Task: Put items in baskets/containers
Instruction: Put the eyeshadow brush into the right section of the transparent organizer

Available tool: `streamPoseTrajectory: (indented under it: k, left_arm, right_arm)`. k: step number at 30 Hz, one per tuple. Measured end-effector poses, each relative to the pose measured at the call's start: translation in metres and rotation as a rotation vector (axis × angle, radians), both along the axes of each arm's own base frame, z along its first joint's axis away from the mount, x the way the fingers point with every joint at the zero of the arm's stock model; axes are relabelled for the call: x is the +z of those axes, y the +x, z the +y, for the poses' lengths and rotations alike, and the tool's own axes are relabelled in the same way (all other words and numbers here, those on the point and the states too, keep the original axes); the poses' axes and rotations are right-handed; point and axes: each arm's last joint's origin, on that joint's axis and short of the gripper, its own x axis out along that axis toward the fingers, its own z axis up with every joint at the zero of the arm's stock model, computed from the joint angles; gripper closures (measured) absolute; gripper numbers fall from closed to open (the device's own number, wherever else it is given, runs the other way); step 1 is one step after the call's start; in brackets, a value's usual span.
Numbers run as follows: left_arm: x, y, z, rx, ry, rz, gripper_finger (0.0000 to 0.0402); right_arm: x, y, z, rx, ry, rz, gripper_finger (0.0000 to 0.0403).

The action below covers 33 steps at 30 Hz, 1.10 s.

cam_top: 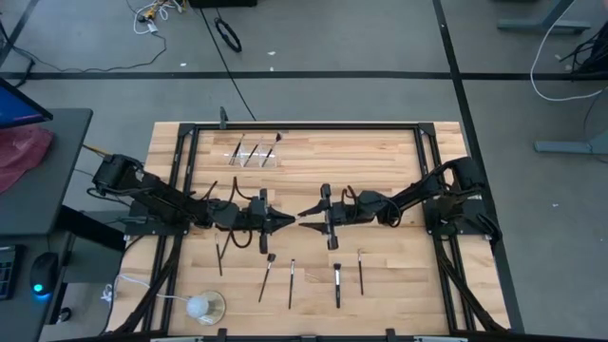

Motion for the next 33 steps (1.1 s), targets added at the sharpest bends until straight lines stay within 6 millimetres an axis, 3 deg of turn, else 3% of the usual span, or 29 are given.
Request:
streamPoseTrajectory:
  k: [9, 12, 16, 24, 33]
  left_arm:
    - [-0.001, 0.000, 0.000, -0.007, 0.003, 0.010, 0.0381]
    - [-0.002, 0.000, 0.000, -0.004, 0.029, 0.019, 0.0366]
    - [-0.002, 0.000, 0.001, 0.007, 0.108, 0.040, 0.0317]
    - [-0.018, 0.000, 0.007, 0.108, 0.201, 0.238, 0.0218]
    - [0.004, 0.023, 0.003, 0.146, 0.337, 0.394, 0.0230]
  right_arm:
    - [-0.003, 0.000, 0.000, 0.002, -0.005, 0.037, 0.0390]
    - [-0.004, 0.000, 0.000, 0.000, 0.003, 0.056, 0.0389]
    - [-0.002, -0.002, -0.002, -0.049, 0.012, 0.148, 0.0394]
    - [0.025, -0.002, -0.006, -0.167, -0.038, 0.406, 0.0396]
    - [0.039, 0.009, -0.004, -0.167, -0.050, 0.461, 0.0396]
